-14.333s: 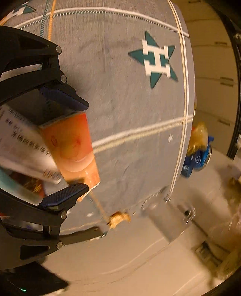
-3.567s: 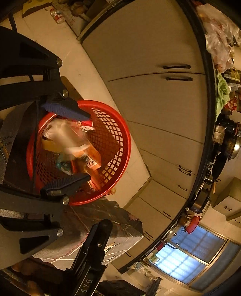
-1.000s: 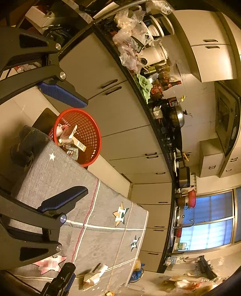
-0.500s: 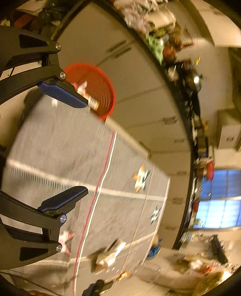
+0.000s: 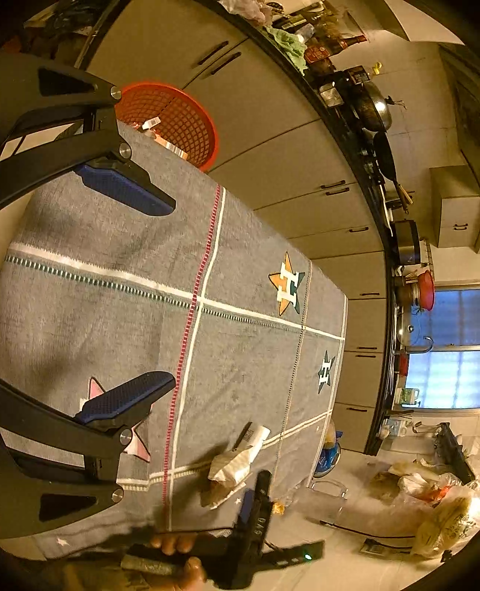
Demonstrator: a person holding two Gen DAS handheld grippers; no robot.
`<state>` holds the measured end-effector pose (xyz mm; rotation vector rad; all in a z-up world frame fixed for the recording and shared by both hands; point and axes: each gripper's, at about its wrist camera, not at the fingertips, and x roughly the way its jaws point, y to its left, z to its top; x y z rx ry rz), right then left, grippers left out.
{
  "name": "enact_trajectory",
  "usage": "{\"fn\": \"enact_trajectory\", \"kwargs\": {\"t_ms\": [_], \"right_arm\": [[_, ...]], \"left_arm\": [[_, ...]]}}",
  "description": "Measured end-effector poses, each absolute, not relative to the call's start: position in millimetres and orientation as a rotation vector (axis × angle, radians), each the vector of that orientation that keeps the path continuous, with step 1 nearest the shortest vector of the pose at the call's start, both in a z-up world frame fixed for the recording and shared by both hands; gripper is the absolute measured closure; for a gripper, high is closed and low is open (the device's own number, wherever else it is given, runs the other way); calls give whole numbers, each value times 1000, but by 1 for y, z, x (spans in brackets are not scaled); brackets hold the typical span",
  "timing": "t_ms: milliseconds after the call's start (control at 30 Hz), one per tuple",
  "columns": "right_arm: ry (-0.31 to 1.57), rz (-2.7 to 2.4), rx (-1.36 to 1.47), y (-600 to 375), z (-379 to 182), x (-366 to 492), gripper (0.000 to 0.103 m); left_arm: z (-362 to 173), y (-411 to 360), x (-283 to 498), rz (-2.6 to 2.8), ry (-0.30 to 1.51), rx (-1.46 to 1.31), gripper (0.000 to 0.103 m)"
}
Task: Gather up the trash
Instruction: 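Grasp the red-labelled wet-wipe pack with the right gripper, then grasp the white spray bottle with the left gripper while the right holds the wipe pack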
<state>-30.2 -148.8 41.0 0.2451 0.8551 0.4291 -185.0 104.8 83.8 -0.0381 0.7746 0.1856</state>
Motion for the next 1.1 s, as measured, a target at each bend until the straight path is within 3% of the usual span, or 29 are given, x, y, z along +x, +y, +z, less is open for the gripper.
{"fn": "enact_trajectory", "kwargs": {"t_ms": [600,667,900,1100], "right_arm": [[931,683,48,-99,22,-66,21],[933,699,28,-96,18,-70,15],[883,738,-89,-76,14,-89,10],[839,716,-160,-67,14,-102,11]], "left_arm": [[104,96,-189,266,750,-71,18],[111,102,-195,288,734,-70,18],[138,123,-224,345,690,-103,18],[129,133,-227,339,725,-182,18]]}}
